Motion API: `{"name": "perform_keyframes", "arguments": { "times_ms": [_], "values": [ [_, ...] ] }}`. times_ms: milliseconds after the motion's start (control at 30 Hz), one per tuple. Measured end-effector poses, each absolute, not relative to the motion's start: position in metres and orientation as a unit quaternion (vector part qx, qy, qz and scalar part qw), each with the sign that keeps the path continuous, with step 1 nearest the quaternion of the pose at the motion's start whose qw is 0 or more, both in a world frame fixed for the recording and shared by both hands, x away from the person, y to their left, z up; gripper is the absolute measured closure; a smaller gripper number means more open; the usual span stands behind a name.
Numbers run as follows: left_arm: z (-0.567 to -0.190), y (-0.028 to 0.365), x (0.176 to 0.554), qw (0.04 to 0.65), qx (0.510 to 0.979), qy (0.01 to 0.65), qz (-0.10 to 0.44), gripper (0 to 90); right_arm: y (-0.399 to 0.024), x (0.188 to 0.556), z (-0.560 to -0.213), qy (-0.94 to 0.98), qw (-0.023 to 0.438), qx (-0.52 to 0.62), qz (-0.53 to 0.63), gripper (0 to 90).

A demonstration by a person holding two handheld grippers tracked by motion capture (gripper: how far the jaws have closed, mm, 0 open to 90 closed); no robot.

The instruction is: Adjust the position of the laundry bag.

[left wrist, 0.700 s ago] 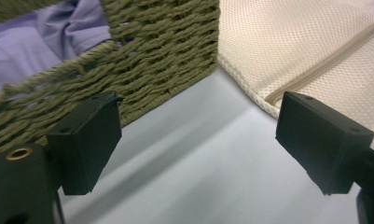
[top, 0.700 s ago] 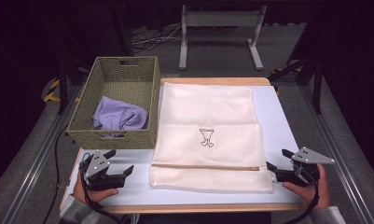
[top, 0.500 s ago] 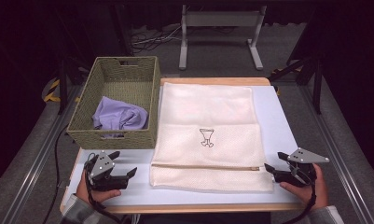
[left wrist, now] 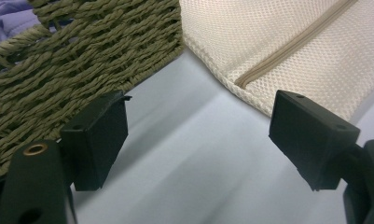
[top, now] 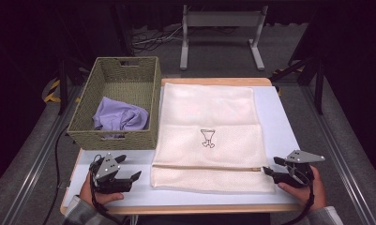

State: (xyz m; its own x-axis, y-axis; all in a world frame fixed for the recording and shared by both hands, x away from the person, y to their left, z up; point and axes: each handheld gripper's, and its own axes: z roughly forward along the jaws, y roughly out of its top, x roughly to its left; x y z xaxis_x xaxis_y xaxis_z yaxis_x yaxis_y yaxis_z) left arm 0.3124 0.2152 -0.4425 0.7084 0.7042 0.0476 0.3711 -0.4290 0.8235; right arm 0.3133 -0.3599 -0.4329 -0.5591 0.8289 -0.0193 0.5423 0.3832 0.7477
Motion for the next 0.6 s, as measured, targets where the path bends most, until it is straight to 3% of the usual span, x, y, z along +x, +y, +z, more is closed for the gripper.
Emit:
{"name": "perform_keyframes", "arguments": {
  "times_ms": [300,600],
  "values": [
    [-0.4456,0.2101,0.3132,0.411,0.834,0.316,0.189,19.4,-0.3562,0.3193,-0.4408,0.806,0.173,0.433,0.366,40.7],
    [-0.4481,0.2069,0.3143,0.398,0.844,0.309,0.185,18.0,-0.3504,0.3201,-0.4398,0.811,0.162,0.425,0.368,63.2]
  ]
}}
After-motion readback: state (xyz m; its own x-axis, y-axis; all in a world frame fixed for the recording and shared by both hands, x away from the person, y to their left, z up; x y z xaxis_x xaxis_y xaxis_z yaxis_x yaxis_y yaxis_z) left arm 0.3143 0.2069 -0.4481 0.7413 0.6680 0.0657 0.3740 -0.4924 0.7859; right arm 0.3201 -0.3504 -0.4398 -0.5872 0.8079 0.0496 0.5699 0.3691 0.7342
